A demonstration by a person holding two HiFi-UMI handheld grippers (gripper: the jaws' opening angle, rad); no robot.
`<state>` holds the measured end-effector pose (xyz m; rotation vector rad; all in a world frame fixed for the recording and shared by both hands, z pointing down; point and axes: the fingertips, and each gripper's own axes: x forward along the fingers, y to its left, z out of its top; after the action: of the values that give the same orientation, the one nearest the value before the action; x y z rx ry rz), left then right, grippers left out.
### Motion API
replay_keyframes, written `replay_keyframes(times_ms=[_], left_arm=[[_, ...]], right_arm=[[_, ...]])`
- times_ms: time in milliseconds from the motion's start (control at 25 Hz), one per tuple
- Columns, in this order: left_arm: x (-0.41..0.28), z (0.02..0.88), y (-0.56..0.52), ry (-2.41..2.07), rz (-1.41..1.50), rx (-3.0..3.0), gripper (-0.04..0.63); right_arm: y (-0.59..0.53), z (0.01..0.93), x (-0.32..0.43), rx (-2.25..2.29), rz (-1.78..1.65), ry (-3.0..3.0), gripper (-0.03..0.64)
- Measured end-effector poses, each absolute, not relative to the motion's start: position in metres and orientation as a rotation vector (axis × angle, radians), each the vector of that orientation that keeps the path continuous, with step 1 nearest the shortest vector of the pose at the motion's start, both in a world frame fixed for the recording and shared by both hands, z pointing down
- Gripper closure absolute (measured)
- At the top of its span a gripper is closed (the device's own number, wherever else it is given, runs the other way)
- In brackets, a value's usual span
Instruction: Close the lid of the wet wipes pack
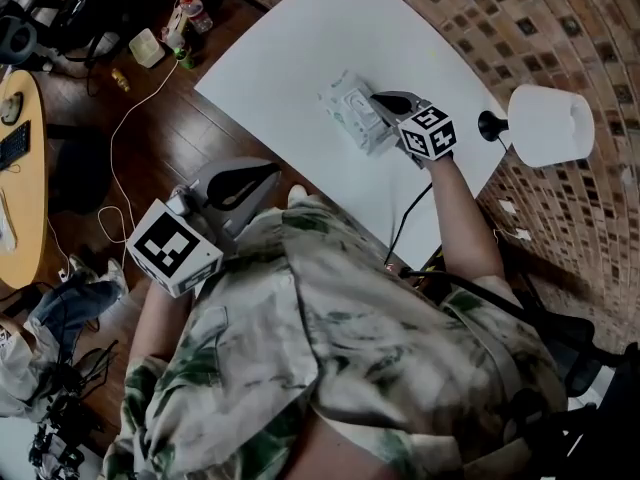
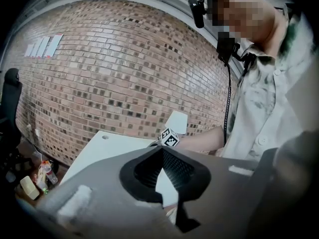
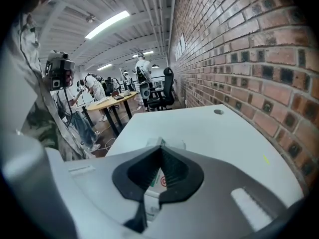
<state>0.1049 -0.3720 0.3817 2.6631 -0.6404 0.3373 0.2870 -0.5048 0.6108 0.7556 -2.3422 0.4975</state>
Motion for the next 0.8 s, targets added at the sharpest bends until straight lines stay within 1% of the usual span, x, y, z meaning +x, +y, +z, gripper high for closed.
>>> replay_keyframes(times_ms=[360, 800], left_arm=[[0.090, 0.384, -0.364, -0.641, 0.347, 2.671, 0.595], [0.059, 0.382, -0.354, -0.678, 0.325, 2.665, 0.594]], right_arm=[[-0.487, 0.639, 0.266, 0.704, 0.484, -2.262, 0.612], [-0.485, 0.652, 0.265, 0.683, 0.487, -2.160, 0.614]])
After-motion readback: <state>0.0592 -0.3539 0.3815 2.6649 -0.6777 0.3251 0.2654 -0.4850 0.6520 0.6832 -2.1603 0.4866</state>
